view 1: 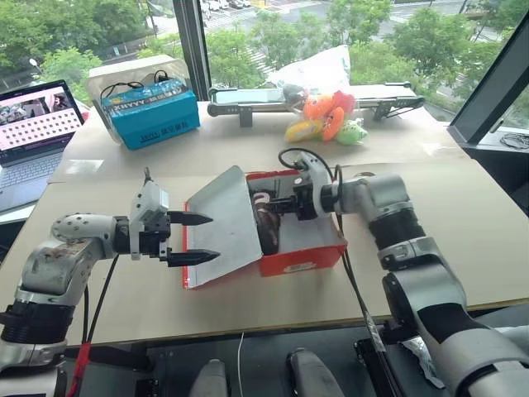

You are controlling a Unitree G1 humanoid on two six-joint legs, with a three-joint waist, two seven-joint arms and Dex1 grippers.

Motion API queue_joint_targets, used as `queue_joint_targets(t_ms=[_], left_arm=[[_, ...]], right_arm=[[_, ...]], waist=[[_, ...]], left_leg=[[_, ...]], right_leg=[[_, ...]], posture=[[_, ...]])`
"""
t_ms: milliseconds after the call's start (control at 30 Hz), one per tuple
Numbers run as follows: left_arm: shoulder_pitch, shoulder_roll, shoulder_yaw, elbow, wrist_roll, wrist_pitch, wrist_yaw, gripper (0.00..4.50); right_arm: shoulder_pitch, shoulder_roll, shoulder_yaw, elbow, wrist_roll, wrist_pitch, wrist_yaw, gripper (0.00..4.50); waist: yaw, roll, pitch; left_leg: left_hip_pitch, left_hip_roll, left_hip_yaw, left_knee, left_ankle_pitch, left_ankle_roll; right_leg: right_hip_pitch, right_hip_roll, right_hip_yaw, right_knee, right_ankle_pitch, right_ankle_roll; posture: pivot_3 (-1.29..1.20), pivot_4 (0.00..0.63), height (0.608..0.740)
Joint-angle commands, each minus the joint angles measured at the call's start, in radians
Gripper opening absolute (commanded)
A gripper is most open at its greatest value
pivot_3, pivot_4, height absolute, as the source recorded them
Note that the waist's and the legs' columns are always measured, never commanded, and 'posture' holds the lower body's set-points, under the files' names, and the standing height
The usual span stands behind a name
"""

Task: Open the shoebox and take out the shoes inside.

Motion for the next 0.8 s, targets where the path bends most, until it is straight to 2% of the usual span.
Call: queue_joint_targets(t_ms=[33, 300, 467, 600, 700, 767, 800], left_arm=[[-0.001, 0.015, 0.028, -0.03, -0.015, 0.001, 0.001, 4.5], [-0.003, 0.019, 0.028, -0.028, -0.012, 0.002, 0.002, 4.5], [-0.009, 0.016, 0.023, -0.023, -0.01, 0.001, 0.001, 4.5], [-0.006, 0.015, 0.027, -0.025, -0.009, -0.002, 0.005, 4.5], [0.006, 0.017, 0.034, -0.032, -0.013, 0.001, 0.009, 4.5], [0.014, 0.017, 0.037, -0.037, -0.017, 0.004, 0.012, 4.5], [0.017, 0.017, 0.038, -0.039, -0.018, 0.005, 0.013, 4.5]], right_arm=[[-0.014, 0.01, 0.051, 0.044, -0.068, -0.06, 0.015, 2.49], [0.005, 0.01, 0.136, 0.058, -0.176, -0.112, 0.027, 2.49], [-0.011, 0.006, 0.121, 0.065, -0.192, -0.091, 0.013, 2.49], [-0.042, -0.049, 0.014, -0.17, -0.12, 0.109, -0.035, 2.49], [0.004, -0.056, -0.063, -0.35, -0.069, 0.276, -0.092, 2.49], [0.039, -0.044, -0.126, -0.471, -0.043, 0.39, -0.145, 2.99], [0.057, -0.039, -0.148, -0.528, -0.032, 0.439, -0.166, 3.09]], waist=[[-0.002, 0.0, 0.0], [-0.006, 0.0, 0.0], [-0.007, -0.001, -0.001], [-0.005, 0.0, 0.0], [0.003, 0.0, 0.0], [0.005, 0.0, 0.0], [0.007, 0.0, 0.0]], left_leg=[[0.0, 0.0, 0.0, 0.0, 0.0, 0.0], [0.002, 0.0, 0.0, 0.0, 0.0, 0.0], [0.005, 0.0, 0.0, 0.0, 0.0, 0.0], [0.005, 0.0, 0.0, 0.0, 0.0, 0.0], [0.0, 0.0, -0.001, 0.0, 0.0, 0.0], [-0.001, 0.0, -0.001, -0.001, 0.0, 0.0], [-0.001, 0.0, -0.001, -0.001, 0.0, 0.0]], right_leg=[[0.0, 0.0, 0.0, 0.0, 0.0, 0.0], [0.002, 0.0, 0.0, 0.001, 0.0, 0.001], [0.004, 0.0, 0.0, 0.001, -0.001, 0.002], [0.004, 0.0, 0.0, 0.001, -0.002, 0.002], [-0.001, 0.0, 0.0, 0.001, -0.001, 0.001], [-0.001, 0.0, 0.0, 0.001, 0.001, -0.003], [-0.002, 0.0, 0.0, 0.001, 0.001, -0.004]], posture=[[0.0, 0.15, 0.706], [0.0, 0.15, 0.706], [0.0, 0.15, 0.706], [0.0, 0.15, 0.706], [0.0, 0.15, 0.706], [0.0, 0.15, 0.706], [0.0, 0.15, 0.706]])
